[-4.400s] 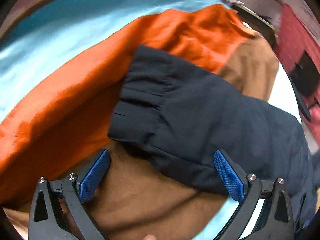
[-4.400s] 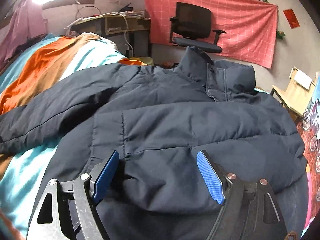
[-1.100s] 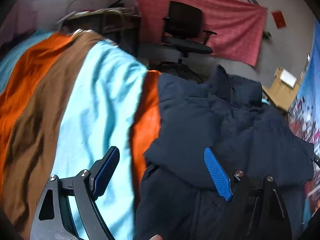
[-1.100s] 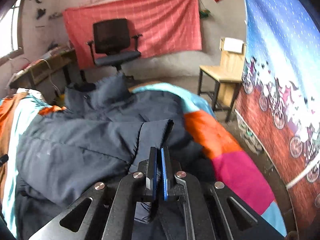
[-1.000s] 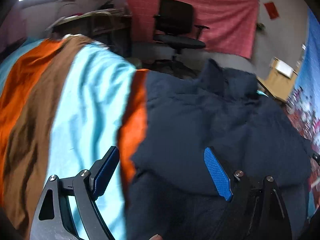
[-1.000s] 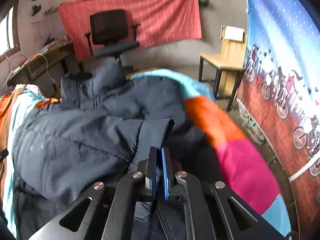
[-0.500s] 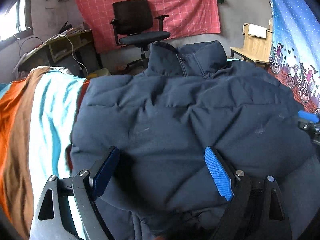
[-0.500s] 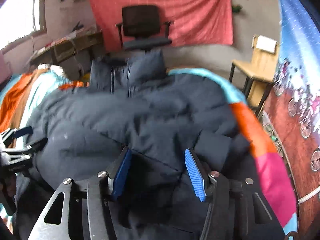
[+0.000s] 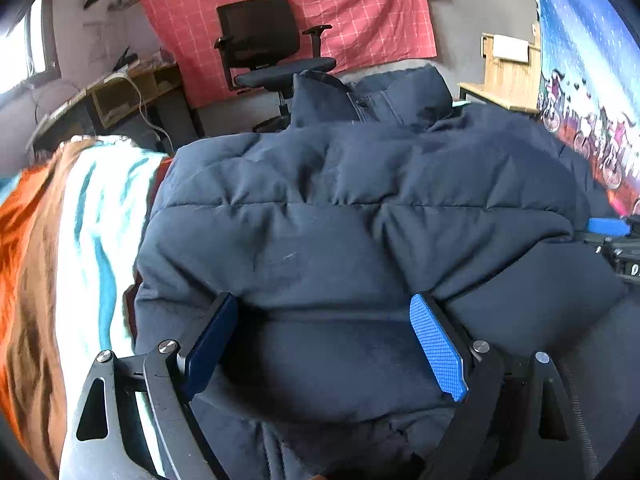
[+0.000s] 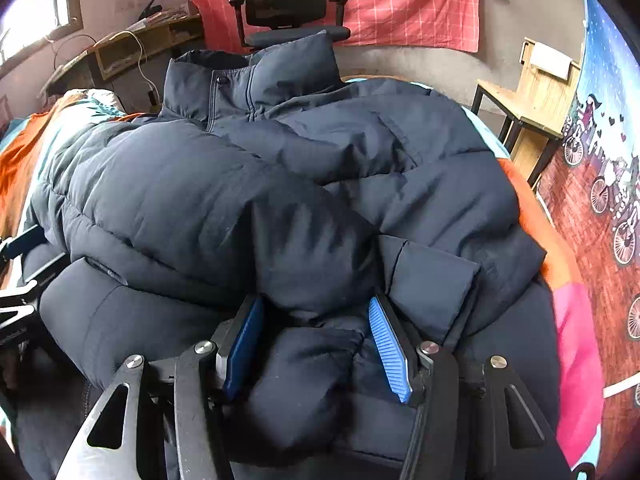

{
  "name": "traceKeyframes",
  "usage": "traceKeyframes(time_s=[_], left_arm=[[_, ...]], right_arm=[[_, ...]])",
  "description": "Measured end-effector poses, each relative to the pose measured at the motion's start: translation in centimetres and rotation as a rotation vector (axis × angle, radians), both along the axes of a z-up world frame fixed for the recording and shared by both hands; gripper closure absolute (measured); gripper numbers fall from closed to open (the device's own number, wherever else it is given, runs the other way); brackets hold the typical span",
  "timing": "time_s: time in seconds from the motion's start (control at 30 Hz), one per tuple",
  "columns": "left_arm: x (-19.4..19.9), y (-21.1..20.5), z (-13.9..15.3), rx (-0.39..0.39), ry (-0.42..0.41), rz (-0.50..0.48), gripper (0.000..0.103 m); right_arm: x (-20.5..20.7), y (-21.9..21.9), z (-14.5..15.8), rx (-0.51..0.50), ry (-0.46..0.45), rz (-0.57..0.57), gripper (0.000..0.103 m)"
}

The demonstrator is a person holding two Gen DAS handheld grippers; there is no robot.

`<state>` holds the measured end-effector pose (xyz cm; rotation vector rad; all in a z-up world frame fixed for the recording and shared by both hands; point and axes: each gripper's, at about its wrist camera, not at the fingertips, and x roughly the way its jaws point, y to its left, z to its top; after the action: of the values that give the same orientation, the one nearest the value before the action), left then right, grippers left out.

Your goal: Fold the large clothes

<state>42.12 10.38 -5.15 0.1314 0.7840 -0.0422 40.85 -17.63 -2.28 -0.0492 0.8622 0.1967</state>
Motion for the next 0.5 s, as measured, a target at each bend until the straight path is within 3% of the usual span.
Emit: traceKeyframes(time_s=[0.13,0.3,0.5], left_arm=[[-1.3,2.1,2.3,-0.081,0.008,0.037,0.019],[-2.7,4.1,5.4,-0.154,0.006,0.086,0.019],[-3.8,5.5,9.3,-0.218,0.037,0.063,0.019]], right_arm=[[-0.6,-0.9,1.5,0.047,-0.016,-0.021,0.05],[-2.6,-1.6,4.4,0.137,-0.058,-0.047,0.032],[-6.0,0.4,10.7,0.045,-0.076,-0.039,0.019]])
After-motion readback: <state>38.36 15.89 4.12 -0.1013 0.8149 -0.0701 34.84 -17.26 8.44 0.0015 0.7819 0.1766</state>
